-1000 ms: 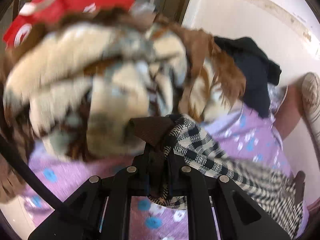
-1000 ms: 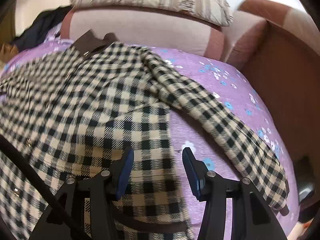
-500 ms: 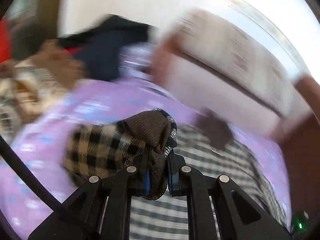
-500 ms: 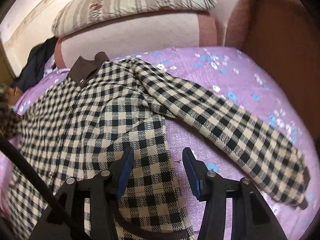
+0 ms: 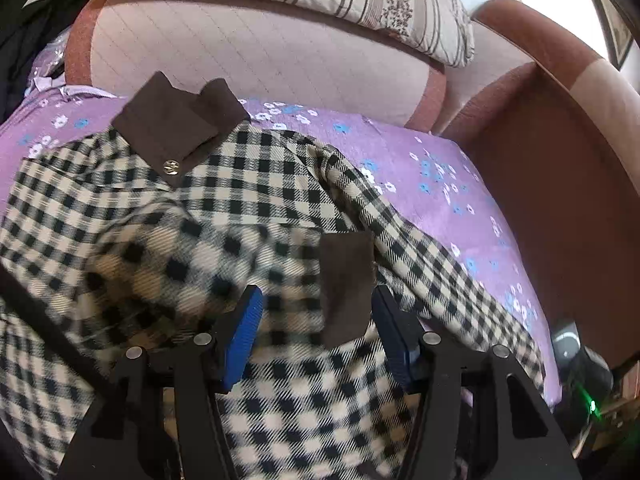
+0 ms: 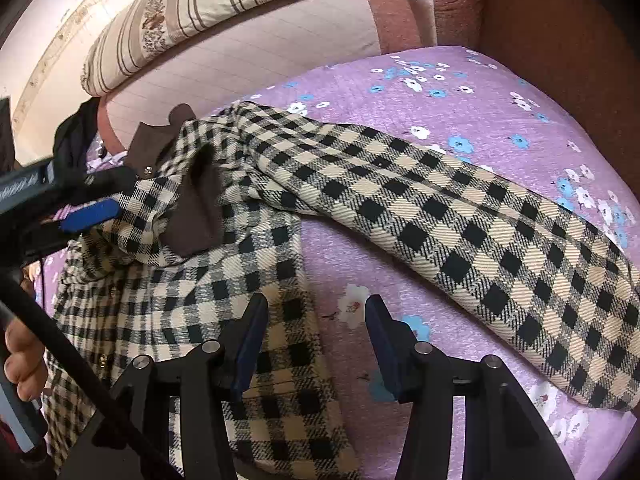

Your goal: Fold large clothes

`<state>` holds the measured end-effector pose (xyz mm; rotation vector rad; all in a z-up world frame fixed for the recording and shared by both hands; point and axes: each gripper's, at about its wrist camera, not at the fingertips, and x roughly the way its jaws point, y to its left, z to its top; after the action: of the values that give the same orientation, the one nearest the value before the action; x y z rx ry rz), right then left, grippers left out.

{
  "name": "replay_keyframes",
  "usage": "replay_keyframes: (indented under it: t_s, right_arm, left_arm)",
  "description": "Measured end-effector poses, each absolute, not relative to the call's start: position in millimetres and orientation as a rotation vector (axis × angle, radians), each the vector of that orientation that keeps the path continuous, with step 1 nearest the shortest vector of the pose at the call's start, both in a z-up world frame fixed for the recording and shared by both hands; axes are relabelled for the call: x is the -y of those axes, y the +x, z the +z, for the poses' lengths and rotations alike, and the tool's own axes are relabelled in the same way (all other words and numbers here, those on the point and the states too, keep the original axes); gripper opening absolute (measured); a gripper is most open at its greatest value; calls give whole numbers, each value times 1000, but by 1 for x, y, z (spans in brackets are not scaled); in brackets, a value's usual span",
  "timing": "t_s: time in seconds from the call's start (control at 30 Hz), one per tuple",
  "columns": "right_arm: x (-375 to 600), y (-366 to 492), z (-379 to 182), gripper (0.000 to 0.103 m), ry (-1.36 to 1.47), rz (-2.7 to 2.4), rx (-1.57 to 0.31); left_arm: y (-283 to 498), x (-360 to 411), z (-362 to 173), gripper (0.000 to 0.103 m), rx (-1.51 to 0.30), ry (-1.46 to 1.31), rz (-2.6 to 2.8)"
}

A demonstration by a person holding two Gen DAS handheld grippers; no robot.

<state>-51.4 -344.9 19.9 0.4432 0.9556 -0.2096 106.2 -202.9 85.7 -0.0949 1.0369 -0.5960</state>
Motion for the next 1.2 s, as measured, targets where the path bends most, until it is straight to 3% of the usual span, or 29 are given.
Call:
replay_keyframes:
  t_s: [0.13,0.43,0.6,0.63,0.67,0.7,1.0,1.2]
  right_arm:
    - [333,-50,26,55,429,-158,-936]
    - [297,-1,45,55,359,-156,-926]
    - [285,75,24,57,325,-201,-1017]
    - [285,84,20,54,315,-213,-1034]
    - [285,93,14,23,343,-183,-1059]
    - [287,97,12,6,381,-143,-1077]
    - [336,86,12,6,356,-376,-1071]
    - [316,69,54,6,361,-341,-912]
  left_arm:
    - [90,154,99,68,-971,-71,-557]
    - [44,10,77,68,-817,233,-146]
    - [50,-34,45,68,-867,217,-76]
    - [52,-38,42,68,-873,202,-79]
    - [53,-41,40,68,-874,191,-84]
    - [54,-44,40,68,-870,189,-87]
    - [76,-51,40,68,-858,117,-42]
    - [82,-47,23,68,-904,145,-27]
